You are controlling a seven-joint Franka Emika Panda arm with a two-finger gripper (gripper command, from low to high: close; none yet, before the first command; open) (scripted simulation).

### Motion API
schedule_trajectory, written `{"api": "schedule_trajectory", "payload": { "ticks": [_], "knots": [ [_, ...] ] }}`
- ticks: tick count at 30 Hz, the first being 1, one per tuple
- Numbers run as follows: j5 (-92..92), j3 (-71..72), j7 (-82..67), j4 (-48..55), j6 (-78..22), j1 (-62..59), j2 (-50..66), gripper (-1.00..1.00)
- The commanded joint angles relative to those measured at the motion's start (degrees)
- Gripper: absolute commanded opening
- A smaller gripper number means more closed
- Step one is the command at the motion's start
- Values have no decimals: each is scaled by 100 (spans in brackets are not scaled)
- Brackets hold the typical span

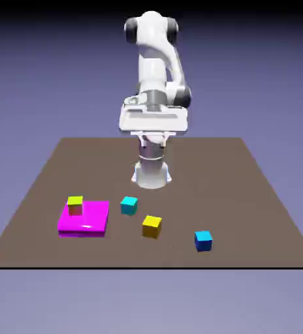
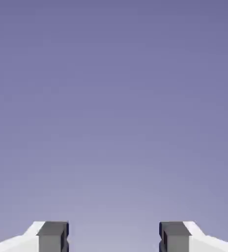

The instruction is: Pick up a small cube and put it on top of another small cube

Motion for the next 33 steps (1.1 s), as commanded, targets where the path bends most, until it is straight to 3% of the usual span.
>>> {"api": "schedule_trajectory", "payload": {
  "ticks": [1, 27, 29, 33],
  "knots": [
    [-31, 92, 78, 137, -166, -26, 208, 0],
    [-839, 2493, 2112, 3682, -4484, -695, 5607, 0],
    [-857, 2548, 2159, 3763, -4584, -710, 5731, 0],
    [-1222, 2236, 2382, 3576, -3730, -479, 6430, 0]
  ]
}}
